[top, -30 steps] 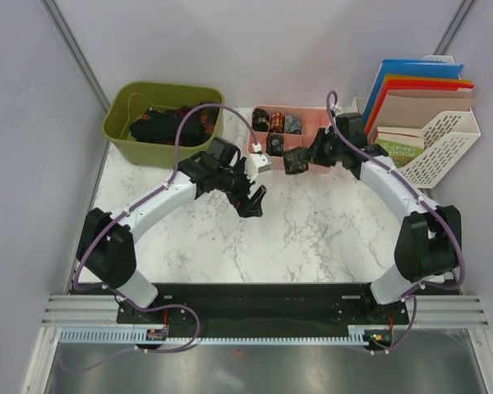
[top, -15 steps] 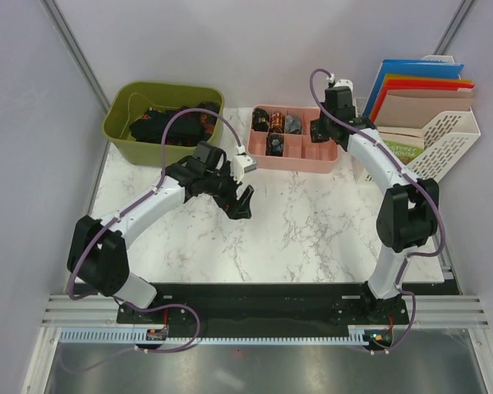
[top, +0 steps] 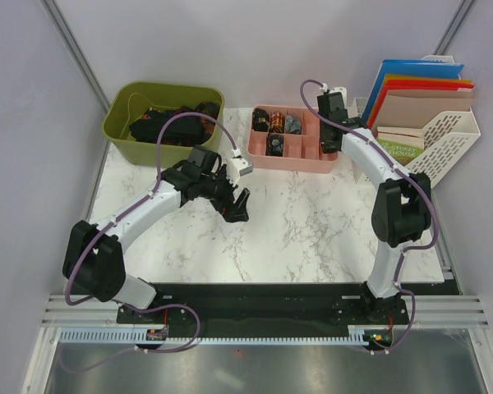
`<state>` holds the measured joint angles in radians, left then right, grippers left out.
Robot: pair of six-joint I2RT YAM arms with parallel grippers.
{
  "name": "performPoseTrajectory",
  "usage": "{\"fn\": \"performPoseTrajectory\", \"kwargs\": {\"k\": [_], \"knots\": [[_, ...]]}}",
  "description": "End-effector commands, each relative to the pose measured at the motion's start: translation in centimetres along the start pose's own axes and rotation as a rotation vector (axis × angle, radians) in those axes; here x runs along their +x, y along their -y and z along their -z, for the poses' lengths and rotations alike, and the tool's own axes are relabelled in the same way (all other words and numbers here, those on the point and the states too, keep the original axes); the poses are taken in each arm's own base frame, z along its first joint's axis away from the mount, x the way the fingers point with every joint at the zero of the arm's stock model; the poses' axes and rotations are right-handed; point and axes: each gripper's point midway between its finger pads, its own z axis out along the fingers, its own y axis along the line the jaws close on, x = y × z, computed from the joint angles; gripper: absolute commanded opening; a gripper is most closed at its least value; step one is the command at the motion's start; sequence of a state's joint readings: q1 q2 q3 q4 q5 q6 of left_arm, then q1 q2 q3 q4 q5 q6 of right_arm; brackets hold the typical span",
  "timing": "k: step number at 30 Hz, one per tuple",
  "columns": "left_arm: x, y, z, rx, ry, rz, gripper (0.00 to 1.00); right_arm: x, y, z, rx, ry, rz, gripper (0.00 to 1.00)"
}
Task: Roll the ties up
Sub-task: Place the tie in the storage box.
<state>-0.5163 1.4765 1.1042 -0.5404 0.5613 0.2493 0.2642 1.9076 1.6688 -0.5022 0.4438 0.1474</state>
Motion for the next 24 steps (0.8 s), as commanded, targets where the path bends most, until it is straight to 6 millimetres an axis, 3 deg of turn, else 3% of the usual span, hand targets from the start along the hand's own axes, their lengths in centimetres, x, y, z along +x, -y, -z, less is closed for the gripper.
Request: {"fn": "performPoseTrajectory", "kwargs": {"k": [1, 6, 18, 20, 21, 24], "knots": [[-1.1, 0.7, 0.9, 0.016, 0.066, 0.004, 1.00, -0.8, -0.4, -0.5, 0.010, 0.004, -0.006, 0.00], [-0.4, 0.7, 0.9, 0.010, 0.061, 0.017, 1.00, 1.6, -1.5, -1.7, -0.011, -0.069, -0.015, 0.00], [0.1, 1.1, 0.7, 0.029, 0.056, 0.040, 1.00, 3.9, -2.3, -4.5, -0.001, -0.135, 0.022, 0.00], [0.1, 1.0, 0.7, 0.027, 0.055, 0.043, 1.00, 4.2, -2.7, -5.1, -0.017, -0.147, 0.013, 0.09], [0.1, 1.0, 0.7, 0.024, 0.055, 0.044, 1.00, 4.3, -3.0, -5.2, -0.036, -0.152, 0.008, 0.20], [0.0, 0.9, 0.9, 0.020, 0.056, 0.059, 1.00, 3.4, -3.3, -5.0, -0.060, -0.138, -0.011, 0.33]]}}
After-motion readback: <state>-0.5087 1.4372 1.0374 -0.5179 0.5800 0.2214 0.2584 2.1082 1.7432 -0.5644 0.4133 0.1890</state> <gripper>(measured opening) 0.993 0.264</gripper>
